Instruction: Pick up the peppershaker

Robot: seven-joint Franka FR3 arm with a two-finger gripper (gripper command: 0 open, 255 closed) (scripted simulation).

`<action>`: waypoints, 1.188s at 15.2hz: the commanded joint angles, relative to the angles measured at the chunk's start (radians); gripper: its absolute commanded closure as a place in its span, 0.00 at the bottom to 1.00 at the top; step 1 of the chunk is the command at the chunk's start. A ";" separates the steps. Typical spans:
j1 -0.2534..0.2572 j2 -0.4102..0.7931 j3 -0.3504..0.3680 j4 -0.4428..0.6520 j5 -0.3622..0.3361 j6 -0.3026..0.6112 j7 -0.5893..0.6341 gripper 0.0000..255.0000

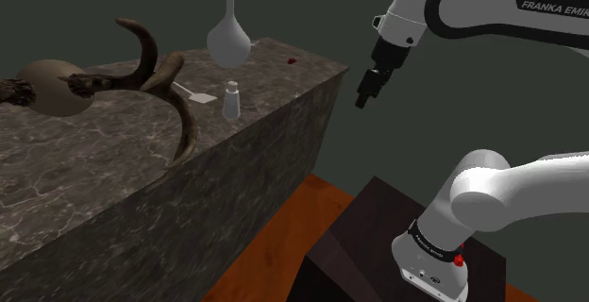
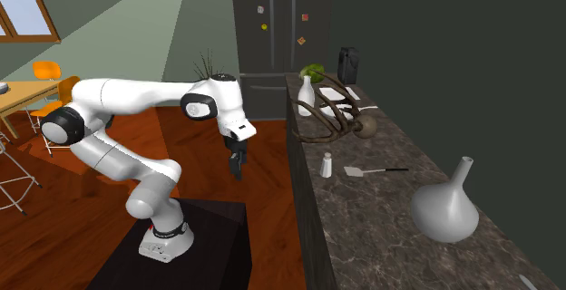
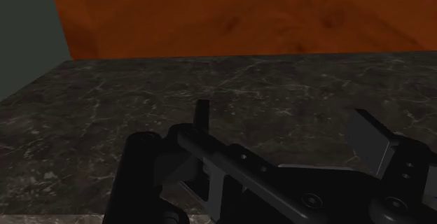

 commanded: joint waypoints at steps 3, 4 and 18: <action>0.005 0.082 0.022 0.046 0.004 0.034 0.013 0.00; 0.006 0.123 0.032 0.071 0.004 0.049 0.020 0.00; 0.021 0.688 0.173 0.541 -0.078 0.119 0.137 0.00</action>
